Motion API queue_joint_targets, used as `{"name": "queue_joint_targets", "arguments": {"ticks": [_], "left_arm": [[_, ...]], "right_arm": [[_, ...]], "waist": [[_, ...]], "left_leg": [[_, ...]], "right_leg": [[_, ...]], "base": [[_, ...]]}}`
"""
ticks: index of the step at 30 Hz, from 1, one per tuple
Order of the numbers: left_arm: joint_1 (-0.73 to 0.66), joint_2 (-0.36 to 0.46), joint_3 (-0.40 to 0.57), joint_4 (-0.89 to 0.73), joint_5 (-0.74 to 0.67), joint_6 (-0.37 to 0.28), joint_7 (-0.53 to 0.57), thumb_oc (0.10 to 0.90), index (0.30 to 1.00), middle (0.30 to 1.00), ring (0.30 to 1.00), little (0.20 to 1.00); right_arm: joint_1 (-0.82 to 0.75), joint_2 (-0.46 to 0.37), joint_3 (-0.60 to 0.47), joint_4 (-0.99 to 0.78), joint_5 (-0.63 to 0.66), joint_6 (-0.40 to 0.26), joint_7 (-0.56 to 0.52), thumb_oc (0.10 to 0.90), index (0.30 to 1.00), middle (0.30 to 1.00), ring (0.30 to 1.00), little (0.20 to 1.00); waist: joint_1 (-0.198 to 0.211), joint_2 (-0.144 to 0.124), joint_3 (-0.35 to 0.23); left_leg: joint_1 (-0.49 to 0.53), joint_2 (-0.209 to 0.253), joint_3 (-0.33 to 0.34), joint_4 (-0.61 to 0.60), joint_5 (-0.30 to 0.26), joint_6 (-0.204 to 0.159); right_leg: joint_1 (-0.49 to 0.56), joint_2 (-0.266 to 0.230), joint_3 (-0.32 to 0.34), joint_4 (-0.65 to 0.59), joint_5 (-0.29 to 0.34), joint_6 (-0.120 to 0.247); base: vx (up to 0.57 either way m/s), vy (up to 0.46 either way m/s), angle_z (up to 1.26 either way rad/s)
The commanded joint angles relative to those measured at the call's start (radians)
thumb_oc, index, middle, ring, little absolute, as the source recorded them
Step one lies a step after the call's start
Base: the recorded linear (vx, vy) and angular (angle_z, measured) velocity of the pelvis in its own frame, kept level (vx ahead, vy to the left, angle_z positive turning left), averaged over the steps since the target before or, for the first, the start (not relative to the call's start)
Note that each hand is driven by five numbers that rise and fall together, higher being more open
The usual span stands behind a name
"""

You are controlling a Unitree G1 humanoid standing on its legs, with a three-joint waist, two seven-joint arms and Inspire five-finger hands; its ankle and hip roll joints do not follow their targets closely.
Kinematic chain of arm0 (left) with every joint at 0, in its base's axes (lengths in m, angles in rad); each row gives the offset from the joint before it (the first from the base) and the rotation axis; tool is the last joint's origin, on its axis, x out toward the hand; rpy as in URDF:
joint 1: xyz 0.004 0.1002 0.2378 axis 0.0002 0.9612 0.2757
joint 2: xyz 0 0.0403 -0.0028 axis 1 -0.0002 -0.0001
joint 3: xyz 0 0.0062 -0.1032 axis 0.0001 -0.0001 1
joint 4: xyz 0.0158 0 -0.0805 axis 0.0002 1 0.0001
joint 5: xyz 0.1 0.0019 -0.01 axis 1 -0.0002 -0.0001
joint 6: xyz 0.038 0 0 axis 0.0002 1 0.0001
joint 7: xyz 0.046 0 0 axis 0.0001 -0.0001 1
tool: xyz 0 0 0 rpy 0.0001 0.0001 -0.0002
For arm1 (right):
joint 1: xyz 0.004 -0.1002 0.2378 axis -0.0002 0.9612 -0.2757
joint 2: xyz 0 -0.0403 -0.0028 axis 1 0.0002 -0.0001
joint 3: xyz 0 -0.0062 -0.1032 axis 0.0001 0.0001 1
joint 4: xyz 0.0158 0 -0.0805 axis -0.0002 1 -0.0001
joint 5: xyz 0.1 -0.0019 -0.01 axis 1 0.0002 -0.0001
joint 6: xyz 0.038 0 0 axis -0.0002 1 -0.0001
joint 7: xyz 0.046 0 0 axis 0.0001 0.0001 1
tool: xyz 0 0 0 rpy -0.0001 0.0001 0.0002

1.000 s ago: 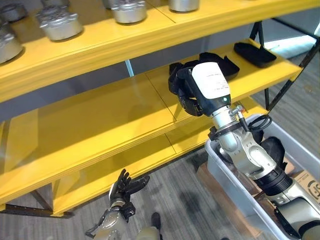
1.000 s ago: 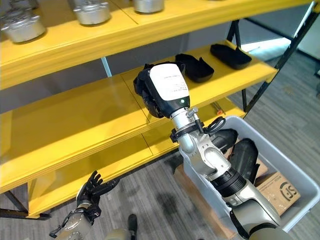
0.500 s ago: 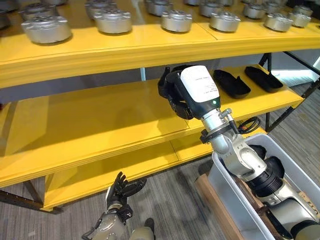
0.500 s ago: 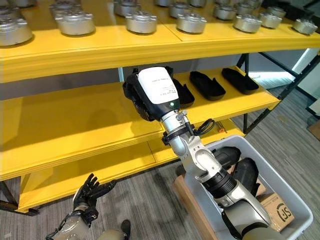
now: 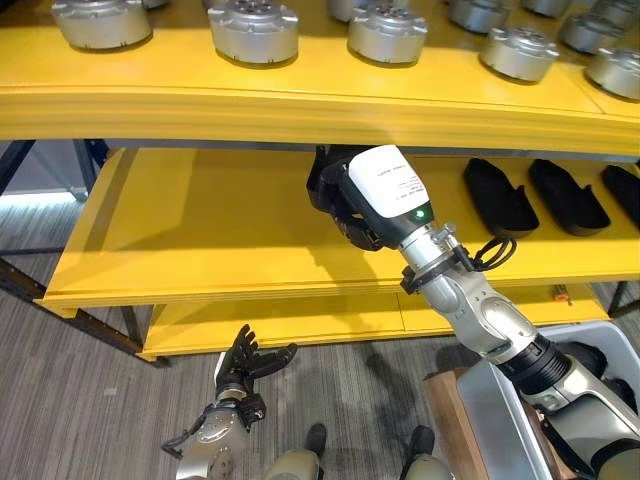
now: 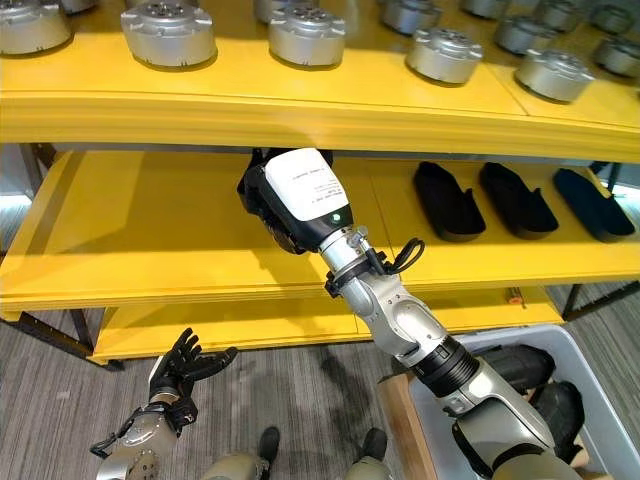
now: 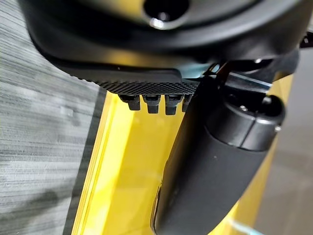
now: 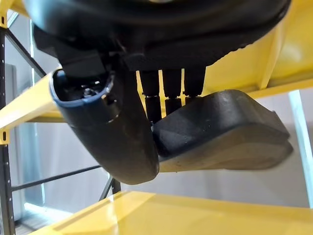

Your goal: Move parts from the plastic box to the shelf.

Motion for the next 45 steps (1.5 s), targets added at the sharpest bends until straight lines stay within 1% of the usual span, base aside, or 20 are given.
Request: {"name": "queue_joint_targets", "arguments": {"ticks": [1,3,4,7,11,15,19,22,23,24,25,26,28,31,32,36,38,40,41,45], "left_arm": [[-0.038,0.007,0.011,-0.081,0.045,-0.059,-0.029,0.900,1.000,1.000,1.000,1.000],[-0.018,0.003,0.023,-0.089,0.044,-0.057,-0.030,0.900,1.000,1.000,1.000,1.000],[-0.012,0.003,0.026,-0.090,0.040,-0.057,-0.031,0.900,1.000,1.000,1.000,1.000],[0.000,0.003,0.026,-0.095,0.031,-0.056,-0.037,0.900,1.000,1.000,1.000,1.000],[0.009,0.003,0.022,-0.106,0.019,-0.055,-0.040,0.900,1.000,1.000,1.000,1.000],[0.019,0.002,0.022,-0.107,0.009,-0.058,-0.039,0.900,1.000,1.000,1.000,1.000],[0.031,0.004,0.026,-0.112,-0.003,-0.061,-0.035,0.900,1.000,1.000,1.000,1.000],[0.032,-0.004,0.024,-0.101,-0.011,-0.064,-0.036,0.900,1.000,1.000,1.000,1.000],[0.030,-0.007,0.018,-0.098,-0.014,-0.066,-0.038,0.900,1.000,1.000,1.000,1.000],[0.028,-0.008,0.018,-0.098,-0.014,-0.066,-0.038,0.900,1.000,1.000,1.000,1.000],[0.024,-0.010,0.014,-0.094,-0.018,-0.066,-0.037,0.900,1.000,1.000,1.000,1.000],[0.013,-0.011,0.005,-0.089,-0.022,-0.069,-0.036,0.900,1.000,1.000,1.000,1.000],[0.004,-0.012,-0.005,-0.095,-0.033,-0.070,-0.036,0.900,1.000,1.000,1.000,1.000],[0.010,-0.011,-0.007,-0.098,-0.034,-0.068,-0.038,0.900,1.000,1.000,1.000,1.000],[0.008,-0.010,-0.013,-0.091,-0.033,-0.064,-0.040,0.900,1.000,1.000,1.000,1.000],[0.006,-0.008,-0.022,-0.084,-0.021,-0.058,-0.050,0.900,1.000,1.000,1.000,1.000],[0.007,-0.006,-0.023,-0.082,-0.017,-0.058,-0.052,0.900,1.000,1.000,1.000,1.000],[0.018,0.004,-0.022,-0.088,-0.005,-0.055,-0.059,0.900,1.000,1.000,1.000,1.000],[0.026,0.011,-0.020,-0.094,-0.001,-0.055,-0.063,0.900,1.000,1.000,1.000,1.000],[0.022,0.040,-0.021,-0.114,0.004,-0.060,-0.072,0.900,1.000,1.000,1.000,1.000]], "right_arm": [[-0.172,0.006,-0.127,-0.042,-0.022,0.008,-0.072,0.400,0.300,0.300,0.300,0.300],[-0.167,0.015,-0.128,-0.050,-0.004,0.000,-0.065,0.400,0.300,0.300,0.300,0.300],[-0.166,0.018,-0.126,-0.051,0.007,-0.006,-0.062,0.400,0.300,0.300,0.300,0.300],[-0.176,0.019,-0.113,-0.048,0.018,-0.014,-0.055,0.400,0.300,0.300,0.300,0.300],[-0.197,0.023,-0.103,-0.056,0.023,-0.024,-0.059,0.400,0.300,0.300,0.300,0.300],[-0.235,0.025,-0.091,-0.050,0.032,-0.027,-0.067,0.400,0.300,0.300,0.300,0.300],[-0.278,0.022,-0.081,-0.041,0.044,-0.031,-0.081,0.400,0.300,0.300,0.300,0.300],[-0.312,0.012,-0.067,-0.023,0.049,-0.032,-0.093,0.400,0.300,0.300,0.300,0.300],[-0.334,0.003,-0.058,-0.008,0.049,-0.029,-0.097,0.400,0.300,0.300,0.300,0.300],[-0.337,0.002,-0.056,-0.006,0.050,-0.029,-0.098,0.400,0.300,0.300,0.300,0.300],[-0.344,-0.003,-0.055,-0.002,0.051,-0.027,-0.100,0.400,0.300,0.300,0.300,0.300],[-0.353,-0.020,-0.049,0.006,0.049,-0.024,-0.102,0.400,0.300,0.300,0.300,0.300],[-0.371,-0.037,-0.046,0.010,0.044,-0.013,-0.109,0.400,0.300,0.300,0.300,0.300],[-0.377,-0.020,-0.042,0.032,0.041,-0.007,-0.112,0.400,0.300,0.300,0.300,0.300],[-0.366,-0.019,-0.049,0.035,0.046,-0.006,-0.111,0.400,0.300,0.300,0.300,0.300],[-0.340,-0.027,-0.059,0.036,0.022,0.000,-0.102,0.400,0.300,0.300,0.300,0.300],[-0.339,-0.031,-0.061,0.041,0.015,0.002,-0.102,0.400,0.300,0.300,0.300,0.300],[-0.336,-0.035,-0.066,0.046,0.001,0.005,-0.098,0.400,0.300,0.300,0.300,0.300],[-0.337,-0.036,-0.069,0.046,-0.004,0.004,-0.099,0.400,0.300,0.300,0.300,0.300],[-0.362,-0.057,-0.071,0.069,-0.015,0.011,-0.107,0.400,0.300,0.300,0.300,0.300]], "waist": [[-0.005,-0.043,-0.079],[-0.003,-0.036,-0.093],[-0.001,-0.032,-0.100],[-0.001,-0.022,-0.120],[0.002,-0.011,-0.137],[0.006,-0.001,-0.140],[0.009,0.011,-0.137],[0.013,0.021,-0.131],[0.022,0.024,-0.124],[0.018,0.026,-0.124],[0.021,0.030,-0.117],[0.013,0.030,-0.109],[-0.002,0.033,-0.096],[0.002,0.049,-0.104],[0.002,0.051,-0.104],[0.008,0.044,-0.109],[0.014,0.041,-0.107],[0.024,0.032,-0.104],[0.031,0.030,-0.099],[0.051,0.026,-0.067]], "left_leg": [[0.078,0.079,0.115,0.031,-0.193,-0.059],[0.082,0.100,0.108,0.026,-0.190,-0.070],[0.084,0.117,0.103,0.020,-0.188,-0.077],[0.089,0.153,0.097,0.001,-0.178,-0.095],[0.101,0.211,0.092,-0.029,-0.154,-0.124],[0.102,0.254,0.087,-0.042,-0.134,-0.145],[0.092,0.305,0.082,-0.060,-0.094,-0.173],[0.067,0.323,0.081,-0.062,-0.053,-0.199],[0.044,0.323,0.082,-0.055,-0.024,-0.209],[0.041,0.323,0.078,-0.053,-0.023,-0.209],[0.029,0.317,0.104,-0.039,-0.031,-0.205],[0.003,0.309,0.133,-0.021,-0.018,-0.196],[-0.016,0.327,0.214,-0.010,0.001,-0.182],[0.013,0.331,0.214,-0.073,0.010,-0.180],[0.019,0.330,0.220,-0.069,-0.001,-0.176],[0.006,0.299,0.229,-0.039,-0.030,-0.163],[0.000,0.290,0.228,-0.030,-0.038,-0.161],[-0.001,0.266,0.233,-0.024,-0.059,-0.149],[-0.005,0.252,0.235,-0.019,-0.069,-0.140],[-0.055,0.228,0.227,0.022,-0.083,-0.132]], "right_leg": [[0.043,0.018,0.012,0.084,0.018,0.008],[0.054,0.036,-0.001,0.080,-0.009,0.000],[0.062,0.053,-0.005,0.075,-0.037,-0.008],[0.079,0.088,-0.020,0.056,-0.084,-0.024],[0.086,0.136,-0.025,0.059,-0.130,-0.049],[0.081,0.177,-0.028,0.073,-0.167,-0.074],[0.079,0.228,-0.040,0.080,-0.203,-0.106],[0.090,0.253,-0.060,0.049,-0.210,-0.122],[0.101,0.257,-0.074,0.024,-0.209,-0.128],[0.103,0.258,-0.079,0.020,-0.206,-0.128],[0.116,0.254,-0.094,0.009,-0.212,-0.131],[0.118,0.244,-0.112,0.003,-0.205,-0.131],[0.116,0.226,-0.138,0.014,-0.205,-0.132],[0.111,0.226,-0.135,0.034,-0.204,-0.122],[0.116,0.220,-0.141,0.046,-0.210,-0.120],[0.133,0.176,-0.174,0.052,-0.199,-0.107],[0.138,0.166,-0.179,0.051,-0.195,-0.101],[0.142,0.142,-0.175,0.047,-0.179,-0.085],[0.133,0.127,-0.171,0.055,-0.174,-0.076],[0.099,0.099,-0.173,0.079,-0.168,-0.067]], "base": [[0.15,-0.243,0.76],[0.11,-0.248,0.15],[0.08,-0.213,-0.10],[0.07,-0.199,0.01],[0.06,-0.212,-0.09],[0.03,-0.195,-0.02],[0.00,-0.211,0.06],[-0.05,-0.183,0.19],[-0.04,-0.132,0.14],[-0.04,-0.105,0.25],[-0.06,-0.035,0.39],[-0.10,-0.013,0.50],[-0.06,0.052,0.77],[0.04,0.064,0.53],[0.05,0.087,-0.05],[0.06,0.104,0.10],[0.04,0.093,0.18],[0.08,0.174,0.24],[0.05,0.144,0.25],[-0.04,0.075,0.07]]}}
